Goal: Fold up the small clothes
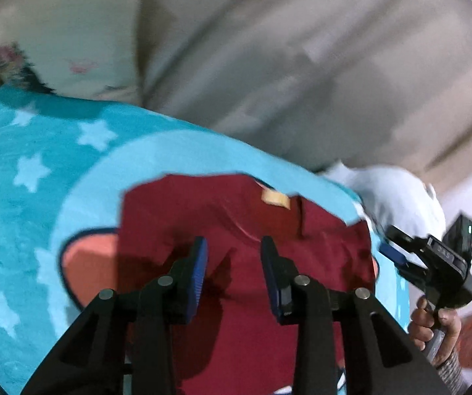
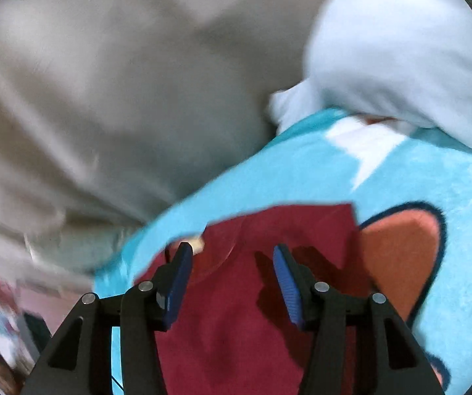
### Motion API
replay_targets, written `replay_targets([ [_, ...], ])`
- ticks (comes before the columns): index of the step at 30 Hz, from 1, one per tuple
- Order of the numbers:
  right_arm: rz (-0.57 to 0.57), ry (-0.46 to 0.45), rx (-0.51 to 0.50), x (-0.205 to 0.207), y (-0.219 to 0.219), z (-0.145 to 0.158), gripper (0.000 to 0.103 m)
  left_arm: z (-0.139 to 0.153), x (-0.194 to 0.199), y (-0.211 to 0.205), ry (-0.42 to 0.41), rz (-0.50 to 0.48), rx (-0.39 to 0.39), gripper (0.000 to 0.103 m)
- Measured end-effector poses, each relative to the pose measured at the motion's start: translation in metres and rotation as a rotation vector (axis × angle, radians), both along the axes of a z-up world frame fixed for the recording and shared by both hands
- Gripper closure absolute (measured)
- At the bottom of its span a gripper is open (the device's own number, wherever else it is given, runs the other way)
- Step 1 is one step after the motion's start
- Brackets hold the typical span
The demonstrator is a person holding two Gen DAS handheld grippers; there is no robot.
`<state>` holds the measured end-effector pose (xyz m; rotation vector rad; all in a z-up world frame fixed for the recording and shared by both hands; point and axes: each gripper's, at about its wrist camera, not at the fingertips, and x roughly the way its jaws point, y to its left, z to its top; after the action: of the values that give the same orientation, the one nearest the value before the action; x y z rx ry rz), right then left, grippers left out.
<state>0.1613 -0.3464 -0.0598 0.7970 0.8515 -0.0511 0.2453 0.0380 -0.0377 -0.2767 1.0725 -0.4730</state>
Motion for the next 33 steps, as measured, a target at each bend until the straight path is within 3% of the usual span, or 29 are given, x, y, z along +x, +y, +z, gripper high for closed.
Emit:
replay_targets([
  [3,0.124,0.012,-0.046,0.003,0.038,-0.006,0.055,-0.014,-0.001,-0.022,0.021,-0.064,0.045,0.072],
  [6,0.229,0.062,-0.066,0.016,0.066,-0.026,0.058,-0.034,0.012,-0.028,0.053,-0.049,0.083,0.072],
  [10,0.235,0.138,-0.102,0.040,0.070,-0.054,0.058,-0.062,0.041,-0.022,0.132,0.039,0.077,0.072],
  [14,0.222,0.157,-0.170,0.061,0.062,-0.063,0.059,-0.068,0.051,-0.020,0.139,0.076,0.080,0.072],
  [22,0.166,0.110,-0.114,0.069,0.054,-0.072,0.059,-0.043,0.034,-0.016,0.044,0.088,0.129,0.072],
  [27,0.216,0.020,-0.103,0.063,0.057,-0.074,0.047,-0.009,-0.010,-0.014,-0.078,0.143,0.223,0.064],
  [31,0.272,0.070,-0.066,0.071,0.050,-0.071,0.048,0.007,-0.044,-0.010,-0.112,0.195,0.259,0.061],
  [33,0.282,0.092,-0.102,0.070,0.049,-0.063,0.049,0.012,-0.064,-0.009,-0.134,0.220,0.279,0.061],
])
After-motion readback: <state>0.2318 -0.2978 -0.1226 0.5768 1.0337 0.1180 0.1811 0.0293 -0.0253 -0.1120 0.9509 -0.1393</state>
